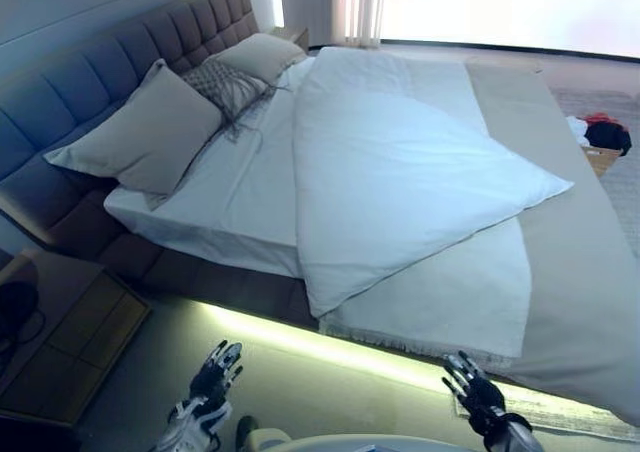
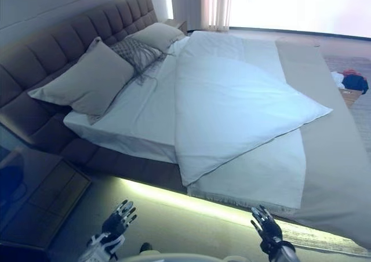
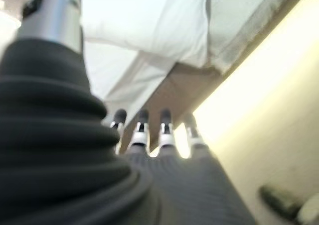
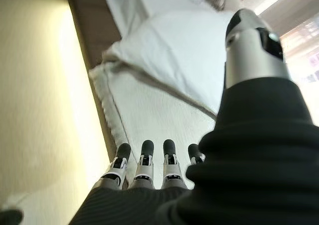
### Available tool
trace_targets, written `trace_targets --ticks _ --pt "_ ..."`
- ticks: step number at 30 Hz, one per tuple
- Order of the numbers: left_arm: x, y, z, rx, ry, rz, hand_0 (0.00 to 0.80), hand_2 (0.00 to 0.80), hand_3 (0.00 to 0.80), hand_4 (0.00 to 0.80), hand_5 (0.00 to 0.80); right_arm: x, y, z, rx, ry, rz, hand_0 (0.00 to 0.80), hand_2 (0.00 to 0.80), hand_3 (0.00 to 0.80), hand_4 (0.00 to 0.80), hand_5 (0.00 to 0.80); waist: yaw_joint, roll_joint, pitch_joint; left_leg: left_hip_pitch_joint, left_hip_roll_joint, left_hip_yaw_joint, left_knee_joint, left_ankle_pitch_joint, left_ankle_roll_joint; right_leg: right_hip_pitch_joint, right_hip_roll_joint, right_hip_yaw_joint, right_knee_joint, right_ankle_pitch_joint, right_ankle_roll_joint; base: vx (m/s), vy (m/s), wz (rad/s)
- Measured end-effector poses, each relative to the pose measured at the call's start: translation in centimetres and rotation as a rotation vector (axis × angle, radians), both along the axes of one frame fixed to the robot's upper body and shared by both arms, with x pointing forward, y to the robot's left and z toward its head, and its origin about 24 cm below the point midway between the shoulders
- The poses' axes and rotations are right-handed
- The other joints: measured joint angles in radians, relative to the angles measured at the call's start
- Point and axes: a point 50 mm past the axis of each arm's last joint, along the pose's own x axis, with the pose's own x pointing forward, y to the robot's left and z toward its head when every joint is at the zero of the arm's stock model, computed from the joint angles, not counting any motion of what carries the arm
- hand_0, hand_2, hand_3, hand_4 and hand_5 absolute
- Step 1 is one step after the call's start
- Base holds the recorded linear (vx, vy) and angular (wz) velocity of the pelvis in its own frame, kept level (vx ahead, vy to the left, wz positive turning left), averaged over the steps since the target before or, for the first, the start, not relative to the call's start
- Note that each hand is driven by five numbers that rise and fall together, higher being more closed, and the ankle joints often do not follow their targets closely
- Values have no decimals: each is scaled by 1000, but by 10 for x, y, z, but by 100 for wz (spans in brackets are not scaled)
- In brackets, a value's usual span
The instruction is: Make the bed neatly
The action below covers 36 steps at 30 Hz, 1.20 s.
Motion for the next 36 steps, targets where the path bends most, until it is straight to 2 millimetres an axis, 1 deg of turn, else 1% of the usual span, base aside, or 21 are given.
trace_targets --ticks 1,3,4,5,6,7,8,12,15,23,25,26,27,28,29,30,32,33,34,35,36 --pt "4 1 1 4 -13 -12 0 0 0 0 0 -3 8 -3 25 1 -10 0 0 0 0 0 2 -30 8 -41 -22 0 14 77 -14 5 -10 -17 -20 5 -8 -90 -114 75" --pt "7 0 1 2 -27 -15 0 0 0 0 0 -1 14 -4 46 -6 -18 0 0 0 0 0 3 -58 31 -70 -47 -8 16 176 -16 22 -19 -30 -51 15 -23 -14 -50 47" --pt "0 0 -2 -4 -10 -14 0 0 0 0 0 -1 13 -5 43 -7 -22 0 0 0 0 0 9 -69 34 -68 -81 -24 53 138 -44 33 -43 -28 -69 22 -25 47 50 5" --pt "-8 1 -4 -5 7 -12 0 0 0 0 0 1 11 -3 36 -20 -27 0 0 0 0 0 8 -77 33 -65 -130 -29 106 41 -57 39 -66 -26 -77 27 -19 50 88 4" --pt "-11 2 -4 -3 13 -12 0 0 0 0 0 3 5 0 20 -42 -44 0 0 0 0 0 3 -59 27 -54 -171 -6 118 -52 -30 50 -69 -29 -85 33 -9 55 122 34" --pt "-8 2 -3 -2 3 -15 0 0 0 0 0 0 0 2 7 -57 -73 0 0 0 0 0 -2 -20 18 -40 -180 14 70 -112 -7 51 -62 -38 -81 32 -1 66 135 47" --pt "-1 5 -1 11 -10 -20 0 0 0 0 0 -1 -1 0 14 -53 -110 0 0 0 0 0 -1 -13 19 -17 -189 10 10 -138 -7 48 -66 -42 -75 28 6 66 120 36" --pt "17 23 11 93 -48 -65 0 0 0 0 0 11 23 -4 132 -97 -182 0 0 0 0 0 3 -50 10 23 -244 11 -62 -104 5 54 -102 -11 -80 30 29 115 95 2" --pt "32 30 23 135 -94 -78 0 0 0 0 0 18 37 -7 176 -101 -201 0 0 0 0 0 3 -68 2 63 -251 14 -89 -98 11 77 -107 -5 -79 28 35 106 99 -4" --pt "31 30 21 136 -72 -91 0 0 0 0 0 27 37 -5 182 -114 -257 0 0 0 0 0 0 -61 -10 92 -266 29 -102 -104 16 71 -126 6 -40 4 19 72 138 -6" --pt "34 23 15 127 -53 -98 0 0 0 0 0 29 31 -2 159 -130 -267 0 0 0 0 0 2 -47 0 64 -293 9 -40 -148 40 6 -156 7 108 1 11 51 267 -3" --pt "36 20 12 123 -44 -108 0 0 0 0 0 27 29 -2 149 -132 -276 0 0 0 0 0 -6 -37 5 37 -317 13 54 -188 69 -41 -180 10 219 13 -5 80 252 23" --pt "40 16 11 119 -46 -123 0 0 0 0 0 30 26 2 138 -151 -278 0 0 0 0 0 -11 -20 21 11 -331 5 109 -222 83 -84 -194 26 321 31 -29 116 84 21" --pt "40 16 11 121 -44 -128 0 0 0 0 0 28 24 1 134 -146 -283 0 0 0 0 0 -15 -5 25 23 -320 9 103 -228 88 -136 -196 40 406 75 -69 174 -74 2" --pt "39 19 13 133 -42 -131 0 0 0 0 0 29 27 1 143 -146 -283 0 0 0 0 0 -17 12 30 32 -309 7 88 -224 97 -181 -184 41 464 94 -86 247 -200 -6" --pt "40 27 17 156 -49 -136 0 0 0 0 0 29 32 0 161 -149 -283 0 0 0 0 0 -25 13 30 36 -299 4 59 -223 99 -206 -156 40 467 63 -77 284 -257 13" --pt "42 37 25 191 -66 -147 0 0 0 0 0 29 35 0 177 -159 -282 0 0 0 0 0 -28 -25 33 34 -306 2 -18 -225 94 -228 -102 31 361 28 -69 339 -291 32" --pt "43 44 28 218 -65 -156 0 0 0 0 0 30 40 -1 200 -168 -309 0 0 0 0 0 -54 -106 26 6 -389 3 75 -238 116 -229 -146 46 207 -22 -70 337 -259 43" --pt "44 44 24 215 -45 -150 0 0 0 0 0 34 37 2 199 -194 -314 0 0 0 0 0 -82 -136 38 -47 -426 28 361 -316 151 -217 -179 79 146 47 7 319 -269 53" --pt "38 29 13 169 -10 -151 0 0 0 0 0 37 21 6 150 -201 -304 0 0 0 0 0 -98 -59 42 -23 -387 15 398 -452 143 -192 -142 51 149 58 11 291 -281 18" --pt "31 22 7 140 8 -145 0 0 0 0 0 33 15 4 131 -178 -308 0 0 0 0 0 -86 -44 46 25 -382 42 332 -475 141 -199 -155 60 164 69 19 287 -309 -33"
